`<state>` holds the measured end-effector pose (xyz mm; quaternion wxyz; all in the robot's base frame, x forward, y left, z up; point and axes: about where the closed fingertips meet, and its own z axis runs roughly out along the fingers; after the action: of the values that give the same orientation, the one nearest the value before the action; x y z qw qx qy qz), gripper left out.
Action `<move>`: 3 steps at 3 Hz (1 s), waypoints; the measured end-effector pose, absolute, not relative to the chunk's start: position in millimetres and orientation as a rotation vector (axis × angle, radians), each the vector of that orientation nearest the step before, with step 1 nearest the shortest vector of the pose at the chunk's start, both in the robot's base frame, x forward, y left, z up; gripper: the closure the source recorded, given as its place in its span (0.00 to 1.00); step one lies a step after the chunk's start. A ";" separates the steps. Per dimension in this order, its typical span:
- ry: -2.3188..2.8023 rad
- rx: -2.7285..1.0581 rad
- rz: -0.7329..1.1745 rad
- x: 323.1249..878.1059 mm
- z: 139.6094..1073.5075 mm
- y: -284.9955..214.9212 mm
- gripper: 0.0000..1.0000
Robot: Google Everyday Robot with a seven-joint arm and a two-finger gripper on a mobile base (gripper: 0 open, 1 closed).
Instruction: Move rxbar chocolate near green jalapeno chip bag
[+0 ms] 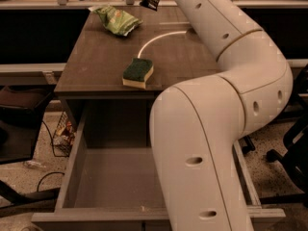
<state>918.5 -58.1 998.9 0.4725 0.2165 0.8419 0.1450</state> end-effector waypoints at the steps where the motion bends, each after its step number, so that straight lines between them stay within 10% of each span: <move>1: 2.069 0.516 0.384 919.6 990.8 -49.6 1.00; 3: 2.075 0.562 0.312 929.0 963.7 -30.2 1.00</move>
Offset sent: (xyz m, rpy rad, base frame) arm -0.0022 0.0272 -0.0266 -0.0190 -0.0030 -0.0604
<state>929.0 -30.2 963.7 0.4659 0.2290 0.8452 0.1270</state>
